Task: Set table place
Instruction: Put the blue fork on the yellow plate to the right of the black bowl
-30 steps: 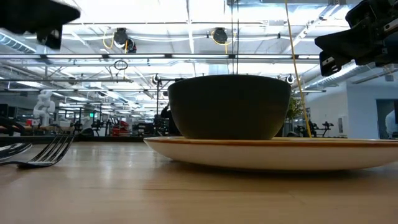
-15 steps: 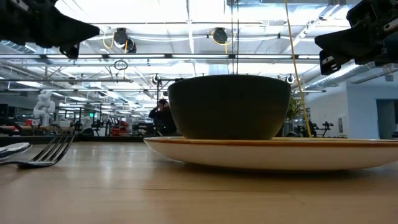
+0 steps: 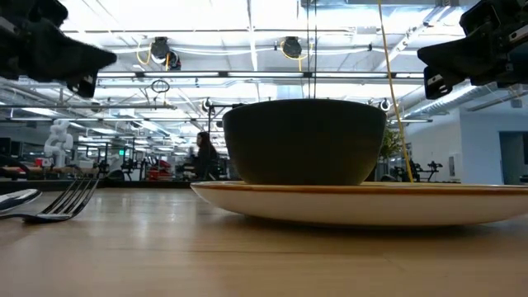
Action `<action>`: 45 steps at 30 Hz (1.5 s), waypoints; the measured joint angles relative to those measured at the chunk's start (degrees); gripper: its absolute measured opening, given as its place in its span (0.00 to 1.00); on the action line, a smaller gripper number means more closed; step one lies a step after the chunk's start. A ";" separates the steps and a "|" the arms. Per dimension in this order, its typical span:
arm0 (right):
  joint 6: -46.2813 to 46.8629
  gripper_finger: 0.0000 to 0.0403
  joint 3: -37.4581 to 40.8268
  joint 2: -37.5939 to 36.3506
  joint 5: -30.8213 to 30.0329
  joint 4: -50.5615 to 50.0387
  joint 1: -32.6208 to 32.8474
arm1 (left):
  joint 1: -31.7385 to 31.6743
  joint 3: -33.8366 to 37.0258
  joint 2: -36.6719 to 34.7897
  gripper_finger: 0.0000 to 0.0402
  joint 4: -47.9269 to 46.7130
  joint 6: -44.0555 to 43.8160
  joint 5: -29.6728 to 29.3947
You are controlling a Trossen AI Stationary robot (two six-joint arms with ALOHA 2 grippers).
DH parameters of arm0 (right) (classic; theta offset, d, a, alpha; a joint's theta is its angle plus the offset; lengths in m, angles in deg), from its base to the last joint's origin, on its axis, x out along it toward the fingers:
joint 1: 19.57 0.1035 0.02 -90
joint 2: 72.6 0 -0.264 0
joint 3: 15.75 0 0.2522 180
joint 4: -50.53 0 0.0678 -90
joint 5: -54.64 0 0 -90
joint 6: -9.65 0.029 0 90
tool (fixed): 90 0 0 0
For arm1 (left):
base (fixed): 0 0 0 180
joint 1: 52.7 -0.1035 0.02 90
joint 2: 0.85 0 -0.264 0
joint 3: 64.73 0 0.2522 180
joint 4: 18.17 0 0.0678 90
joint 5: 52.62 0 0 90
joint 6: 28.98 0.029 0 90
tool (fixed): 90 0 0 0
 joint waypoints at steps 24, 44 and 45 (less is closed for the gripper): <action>1.03 0.00 0.00 0.00 0.00 -0.04 0.00 | 3.54 -27.09 32.19 0.00 -22.78 -33.48 14.03; 0.87 0.00 0.00 0.02 0.00 -1.12 0.01 | 2.86 -29.14 51.11 0.32 -9.37 -69.66 29.92; 0.87 0.00 0.00 0.02 0.00 -1.23 0.00 | 2.74 -29.14 51.64 0.34 -7.89 -71.58 31.22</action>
